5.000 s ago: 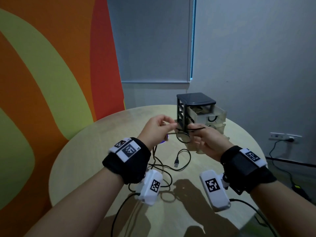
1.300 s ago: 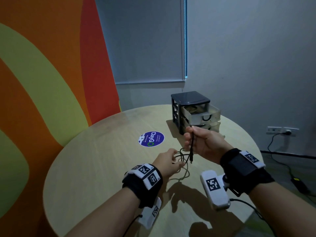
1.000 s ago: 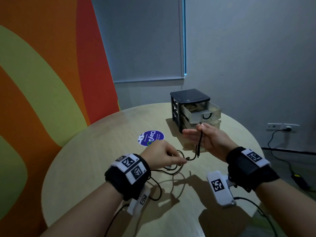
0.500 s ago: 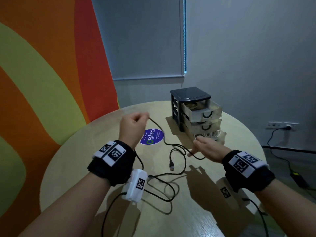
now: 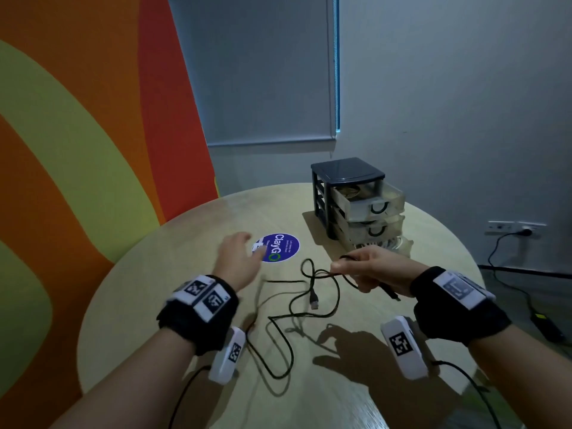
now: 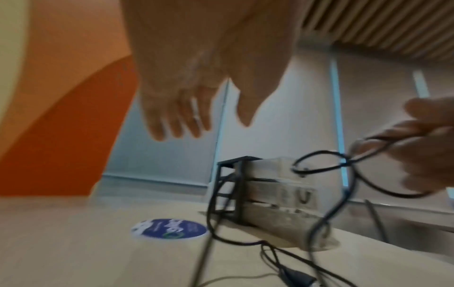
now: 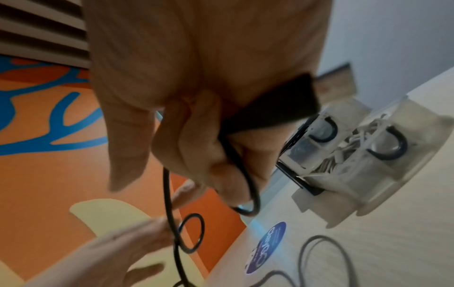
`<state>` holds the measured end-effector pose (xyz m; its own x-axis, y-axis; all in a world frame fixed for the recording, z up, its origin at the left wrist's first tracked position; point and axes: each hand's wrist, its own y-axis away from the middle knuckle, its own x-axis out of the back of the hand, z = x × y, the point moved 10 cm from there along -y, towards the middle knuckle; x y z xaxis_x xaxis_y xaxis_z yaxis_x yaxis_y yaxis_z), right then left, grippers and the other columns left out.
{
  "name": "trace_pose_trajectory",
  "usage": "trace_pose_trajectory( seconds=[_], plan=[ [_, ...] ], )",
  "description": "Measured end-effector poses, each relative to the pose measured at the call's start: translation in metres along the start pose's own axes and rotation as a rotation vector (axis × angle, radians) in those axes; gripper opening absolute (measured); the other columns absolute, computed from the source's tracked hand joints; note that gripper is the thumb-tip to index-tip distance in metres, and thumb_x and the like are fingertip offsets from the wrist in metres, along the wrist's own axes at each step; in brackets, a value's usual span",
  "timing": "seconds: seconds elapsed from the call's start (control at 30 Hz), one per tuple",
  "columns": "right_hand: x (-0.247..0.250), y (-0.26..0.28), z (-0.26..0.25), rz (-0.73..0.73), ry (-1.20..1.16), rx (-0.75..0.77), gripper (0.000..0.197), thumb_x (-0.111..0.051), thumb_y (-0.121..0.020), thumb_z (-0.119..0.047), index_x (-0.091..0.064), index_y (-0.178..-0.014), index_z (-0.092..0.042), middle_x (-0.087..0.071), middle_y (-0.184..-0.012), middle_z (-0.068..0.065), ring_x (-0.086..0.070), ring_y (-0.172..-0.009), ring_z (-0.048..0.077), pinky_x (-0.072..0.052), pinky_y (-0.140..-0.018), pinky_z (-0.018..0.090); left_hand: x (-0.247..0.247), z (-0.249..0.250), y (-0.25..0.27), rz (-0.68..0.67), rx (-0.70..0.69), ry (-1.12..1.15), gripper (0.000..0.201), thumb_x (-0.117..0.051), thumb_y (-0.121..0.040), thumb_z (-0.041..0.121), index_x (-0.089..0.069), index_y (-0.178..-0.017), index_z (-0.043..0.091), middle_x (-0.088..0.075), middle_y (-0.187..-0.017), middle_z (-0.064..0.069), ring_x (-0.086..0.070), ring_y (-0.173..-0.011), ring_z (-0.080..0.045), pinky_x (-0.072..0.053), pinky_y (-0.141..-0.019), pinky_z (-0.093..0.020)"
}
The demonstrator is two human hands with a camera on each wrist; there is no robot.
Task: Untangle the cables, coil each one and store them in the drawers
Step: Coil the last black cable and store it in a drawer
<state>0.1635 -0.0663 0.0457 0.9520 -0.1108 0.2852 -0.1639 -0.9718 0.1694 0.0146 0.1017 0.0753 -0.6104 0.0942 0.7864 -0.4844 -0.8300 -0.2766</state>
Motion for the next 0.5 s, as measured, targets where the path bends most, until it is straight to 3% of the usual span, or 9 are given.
trace_pose_trajectory(
  seconds=[0.07, 0.13, 0.2, 0.27, 0.33, 0.43, 0.5],
  plan=[
    [-0.007, -0.001, -0.006, -0.039, -0.026, 0.037, 0.016, -0.070, -0.076, -0.017, -0.064, -0.086, -0.006, -0.044, -0.058, -0.002, -0.037, -0.051, 0.008, -0.031, -0.051, 0.019, -0.016, 0.051, 0.023, -0.169, -0.209, 0.126, 0.045, -0.055, -0.090, 0.042, -0.054, -0.126, 0.017, -0.053, -0.120, 0.008, -0.048, -0.114, -0.008, -0.035, -0.095, -0.022],
    [-0.007, -0.002, -0.010, -0.036, -0.072, 0.077, 0.010, -0.067, -0.082, -0.004, -0.065, -0.092, -0.006, -0.048, -0.063, 0.001, -0.041, -0.054, 0.009, -0.036, -0.052, 0.018, -0.045, 0.085, 0.048, -0.467, -0.290, 0.187, 0.049, -0.052, -0.085, 0.057, -0.055, -0.124, 0.028, -0.053, -0.122, 0.018, -0.048, -0.114, -0.001, -0.038, -0.098, -0.024],
    [-0.004, -0.002, -0.015, -0.021, -0.178, 0.124, 0.014, -0.067, -0.079, -0.010, -0.067, -0.093, -0.009, -0.049, -0.072, 0.010, -0.042, -0.057, 0.012, -0.039, -0.053, 0.019, -0.062, 0.098, 0.061, -0.610, -0.333, 0.202, 0.044, -0.058, -0.081, 0.058, -0.058, -0.116, 0.032, -0.058, -0.121, 0.016, -0.051, -0.113, 0.000, -0.040, -0.096, -0.025],
    [0.003, -0.001, -0.020, 0.013, -0.315, 0.162, 0.016, -0.067, -0.075, -0.014, -0.068, -0.091, -0.013, -0.045, -0.075, 0.012, -0.037, -0.059, 0.016, -0.037, -0.056, 0.022, -0.066, 0.098, 0.057, -0.573, -0.333, 0.200, 0.025, -0.066, -0.082, 0.041, -0.062, -0.102, 0.026, -0.063, -0.112, 0.010, -0.055, -0.106, -0.003, -0.040, -0.087, -0.018],
    [0.010, 0.003, -0.026, 0.063, -0.418, 0.182, 0.017, -0.067, -0.078, -0.011, -0.063, -0.094, -0.011, -0.037, -0.056, 0.002, -0.030, -0.051, 0.011, -0.031, -0.052, 0.021, -0.058, 0.099, 0.050, -0.428, -0.332, 0.213, 0.008, -0.065, -0.086, 0.024, -0.058, -0.087, 0.022, -0.066, -0.100, 0.001, -0.059, -0.096, -0.011, -0.045, -0.078, -0.019],
    [0.016, 0.008, -0.033, 0.113, -0.432, 0.194, 0.016, -0.059, -0.081, -0.012, -0.057, -0.096, -0.007, -0.030, -0.046, -0.008, -0.025, -0.042, 0.007, -0.026, -0.049, 0.020, -0.041, 0.094, 0.038, -0.263, -0.231, 0.403, 0.008, -0.059, -0.090, 0.012, -0.055, -0.094, 0.018, -0.067, -0.089, -0.006, -0.068, -0.079, -0.015, -0.055, -0.075, -0.032],
    [0.017, 0.010, -0.030, 0.133, -0.288, 0.154, 0.008, -0.057, -0.087, -0.013, -0.058, -0.089, -0.006, -0.032, -0.046, -0.006, -0.028, -0.041, 0.007, -0.032, -0.048, 0.018, -0.033, 0.085, 0.032, -0.273, -0.096, 0.642, 0.015, -0.063, -0.086, 0.003, -0.059, -0.099, 0.010, -0.066, -0.081, -0.006, -0.069, -0.063, -0.014, -0.056, -0.058, -0.028]
  ],
)
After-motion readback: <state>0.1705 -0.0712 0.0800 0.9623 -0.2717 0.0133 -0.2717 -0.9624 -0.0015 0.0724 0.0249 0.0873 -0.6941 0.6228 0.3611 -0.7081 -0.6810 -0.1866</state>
